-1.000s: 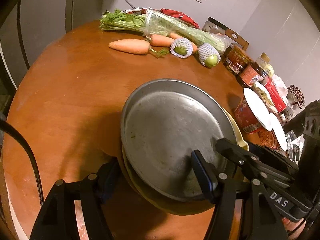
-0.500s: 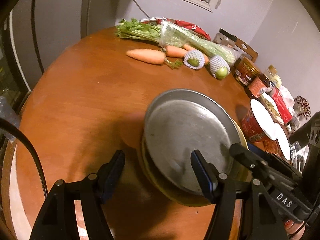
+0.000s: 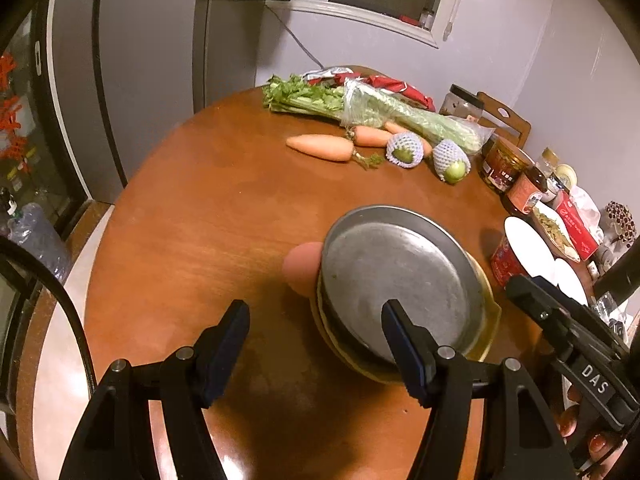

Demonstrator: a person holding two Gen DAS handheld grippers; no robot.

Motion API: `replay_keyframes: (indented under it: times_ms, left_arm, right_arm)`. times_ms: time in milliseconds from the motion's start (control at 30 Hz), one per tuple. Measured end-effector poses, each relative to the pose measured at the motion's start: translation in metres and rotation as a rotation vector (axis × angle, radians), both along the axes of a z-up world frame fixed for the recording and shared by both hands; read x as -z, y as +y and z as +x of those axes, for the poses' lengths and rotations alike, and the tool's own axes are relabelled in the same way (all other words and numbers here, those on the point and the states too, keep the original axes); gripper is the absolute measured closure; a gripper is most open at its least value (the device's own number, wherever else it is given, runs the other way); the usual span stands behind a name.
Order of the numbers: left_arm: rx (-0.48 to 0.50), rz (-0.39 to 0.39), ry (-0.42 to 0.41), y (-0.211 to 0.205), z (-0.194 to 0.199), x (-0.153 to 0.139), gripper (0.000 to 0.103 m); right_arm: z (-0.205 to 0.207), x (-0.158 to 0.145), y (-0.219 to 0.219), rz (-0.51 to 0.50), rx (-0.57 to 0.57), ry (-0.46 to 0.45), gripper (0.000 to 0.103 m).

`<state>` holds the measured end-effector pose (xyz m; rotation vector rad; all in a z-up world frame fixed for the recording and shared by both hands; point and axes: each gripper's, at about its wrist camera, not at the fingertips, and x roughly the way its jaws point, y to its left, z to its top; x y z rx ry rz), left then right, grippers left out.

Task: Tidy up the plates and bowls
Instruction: 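Move the left gripper to the rim of the large steel bowl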

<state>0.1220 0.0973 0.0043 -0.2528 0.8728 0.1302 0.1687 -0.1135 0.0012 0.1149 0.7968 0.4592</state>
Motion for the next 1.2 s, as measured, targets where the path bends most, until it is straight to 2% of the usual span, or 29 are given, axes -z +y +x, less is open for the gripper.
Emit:
replay_keyframes:
  times_ms: [300, 433, 533, 700, 900, 1200]
  left_arm:
    - [0.023, 0.021, -0.057, -0.025, -0.023, -0.020, 0.035]
    - [0.041, 0.025, -0.075, -0.037, -0.032, -0.028, 0.035]
    - [0.064, 0.030, -0.091, -0.049, -0.038, -0.033, 0.035]
    - [0.105, 0.039, -0.112, -0.068, -0.045, -0.040, 0.035]
    - [0.155, 0.031, -0.147, -0.094, -0.050, -0.049, 0.035]
    - [0.254, 0.051, -0.122, -0.141, -0.048, -0.042, 0.035]
  right_arm:
    - [-0.030, -0.023, -0.020, 0.039, 0.005, -0.063, 0.037]
    - [-0.041, -0.025, -0.034, 0.102, -0.014, -0.037, 0.035]
    - [-0.051, -0.031, -0.045, 0.081, 0.015, -0.065, 0.035]
    - [-0.063, -0.038, -0.069, 0.108, 0.042, -0.080, 0.034]
    - [-0.078, -0.042, -0.098, 0.066, 0.097, -0.119, 0.034]
    - [-0.096, -0.040, -0.149, 0.077, 0.174, -0.123, 0.034]
